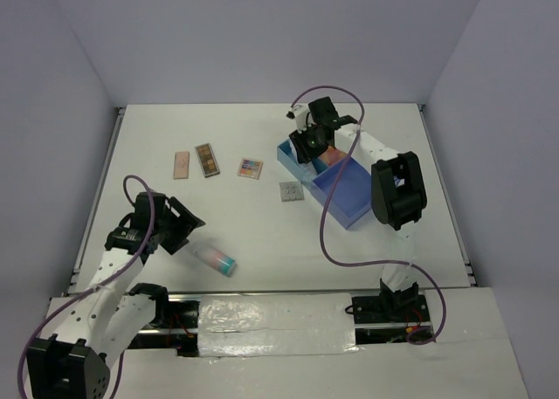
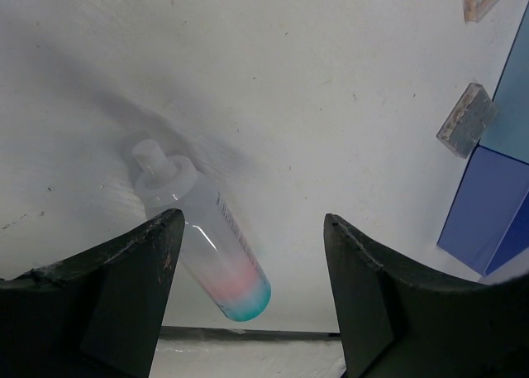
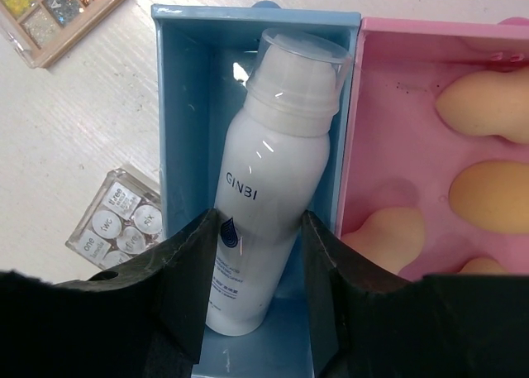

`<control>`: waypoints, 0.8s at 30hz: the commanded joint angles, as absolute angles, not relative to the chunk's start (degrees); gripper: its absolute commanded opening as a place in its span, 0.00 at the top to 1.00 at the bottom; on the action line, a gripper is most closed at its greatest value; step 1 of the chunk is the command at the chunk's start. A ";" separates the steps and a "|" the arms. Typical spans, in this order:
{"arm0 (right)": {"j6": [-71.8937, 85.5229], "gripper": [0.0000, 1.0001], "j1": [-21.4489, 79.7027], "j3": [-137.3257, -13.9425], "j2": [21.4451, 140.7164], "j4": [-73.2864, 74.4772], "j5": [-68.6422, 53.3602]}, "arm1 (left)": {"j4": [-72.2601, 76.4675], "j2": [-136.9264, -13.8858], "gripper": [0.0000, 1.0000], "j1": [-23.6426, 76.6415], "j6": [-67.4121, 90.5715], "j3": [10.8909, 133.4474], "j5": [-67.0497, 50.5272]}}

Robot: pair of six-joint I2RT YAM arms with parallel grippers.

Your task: Organize the makeup

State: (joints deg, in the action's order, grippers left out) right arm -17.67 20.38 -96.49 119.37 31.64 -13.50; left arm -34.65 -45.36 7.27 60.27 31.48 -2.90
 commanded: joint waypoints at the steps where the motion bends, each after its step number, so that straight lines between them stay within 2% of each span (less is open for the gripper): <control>1: -21.79 0.64 20.65 -95.62 116.99 29.97 -10.55 | -33.40 -44.39 0.19 6.94 60.82 30.59 -3.60; 18: -26.54 0.62 21.27 -94.92 112.06 29.97 -9.76 | -32.26 -44.74 0.19 6.94 59.94 30.50 -4.57; 24: -26.81 0.51 21.71 -95.18 112.59 30.67 -10.02 | -32.69 -44.74 0.18 6.94 59.59 30.85 -5.10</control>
State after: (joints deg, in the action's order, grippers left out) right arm -25.96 20.97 -95.39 114.96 31.33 -10.02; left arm -33.69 -45.08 7.27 60.16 30.72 -4.19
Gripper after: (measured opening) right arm 0.476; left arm 0.816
